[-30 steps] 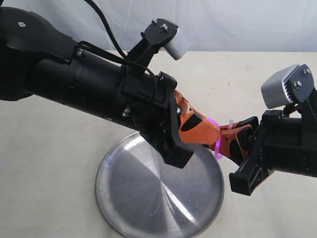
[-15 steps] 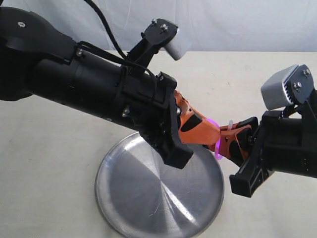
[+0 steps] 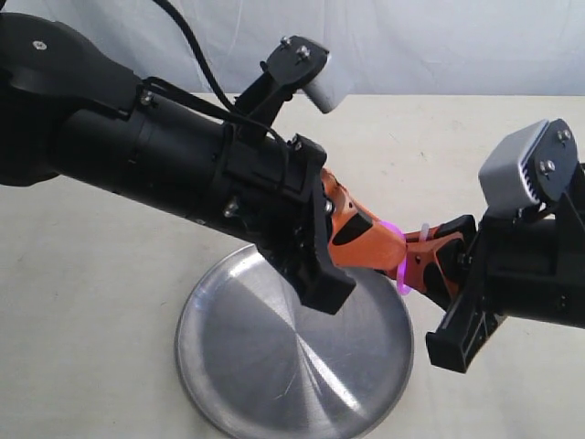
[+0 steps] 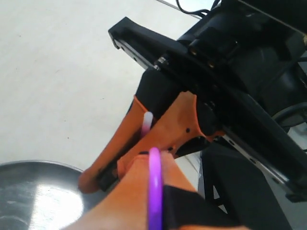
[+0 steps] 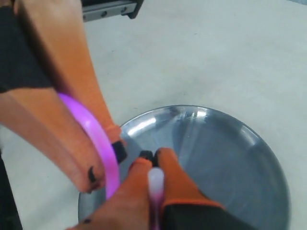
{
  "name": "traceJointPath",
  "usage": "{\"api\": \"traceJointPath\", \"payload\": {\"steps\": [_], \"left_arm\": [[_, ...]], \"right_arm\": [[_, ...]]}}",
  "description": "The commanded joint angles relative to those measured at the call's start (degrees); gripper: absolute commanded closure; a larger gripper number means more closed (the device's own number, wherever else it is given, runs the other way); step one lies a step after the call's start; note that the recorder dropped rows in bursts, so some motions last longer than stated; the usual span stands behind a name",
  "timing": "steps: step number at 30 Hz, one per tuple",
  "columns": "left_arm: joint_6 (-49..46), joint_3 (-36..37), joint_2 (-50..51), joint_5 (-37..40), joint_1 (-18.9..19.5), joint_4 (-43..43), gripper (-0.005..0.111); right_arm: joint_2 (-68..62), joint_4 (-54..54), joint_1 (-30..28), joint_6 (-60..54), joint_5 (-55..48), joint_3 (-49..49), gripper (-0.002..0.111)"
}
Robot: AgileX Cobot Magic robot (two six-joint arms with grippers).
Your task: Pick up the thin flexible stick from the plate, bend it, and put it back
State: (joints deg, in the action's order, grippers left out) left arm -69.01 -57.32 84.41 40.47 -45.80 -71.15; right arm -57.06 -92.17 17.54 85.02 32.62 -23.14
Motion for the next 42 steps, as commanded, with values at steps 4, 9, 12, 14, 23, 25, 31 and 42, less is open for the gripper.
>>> {"api": "traceJointPath", "payload": {"steps": [4, 9, 12, 14, 23, 25, 31, 42], "left_arm": [[0.0, -1.0, -0.3, -4.7, 0.0, -3.7, 0.107], [0.0, -1.0, -0.3, -5.8, 0.0, -3.8, 0.107], [0.0, -1.0, -0.3, -5.7, 0.0, -3.9, 0.107], [0.0, -1.0, -0.3, -5.7, 0.0, -3.9, 0.107], [0.0, -1.0, -0.3, -5.7, 0.0, -4.1, 0.107], [0.0, -1.0, -0.3, -5.7, 0.0, -4.1, 0.107], [0.0, -1.0, -0.3, -5.7, 0.0, -4.2, 0.107], [0.0, -1.0, -0.3, -5.7, 0.0, -4.2, 0.107]], "right_arm": [[0.2, -1.8, 0.9, -12.0, 8.2, 0.0, 0.109], [0.2, -1.8, 0.9, -17.6, 10.3, 0.0, 0.109], [0.2, -1.8, 0.9, -21.8, 11.5, 0.0, 0.109], [0.2, -1.8, 0.9, -24.4, 11.9, 0.0, 0.109], [0.2, -1.8, 0.9, -34.4, 14.0, 0.0, 0.109], [0.2, -1.8, 0.9, -36.4, 14.9, 0.0, 0.109], [0.2, -1.8, 0.9, -39.1, 16.0, 0.0, 0.109], [0.2, -1.7, 0.9, -41.9, 17.2, 0.0, 0.109]]}}
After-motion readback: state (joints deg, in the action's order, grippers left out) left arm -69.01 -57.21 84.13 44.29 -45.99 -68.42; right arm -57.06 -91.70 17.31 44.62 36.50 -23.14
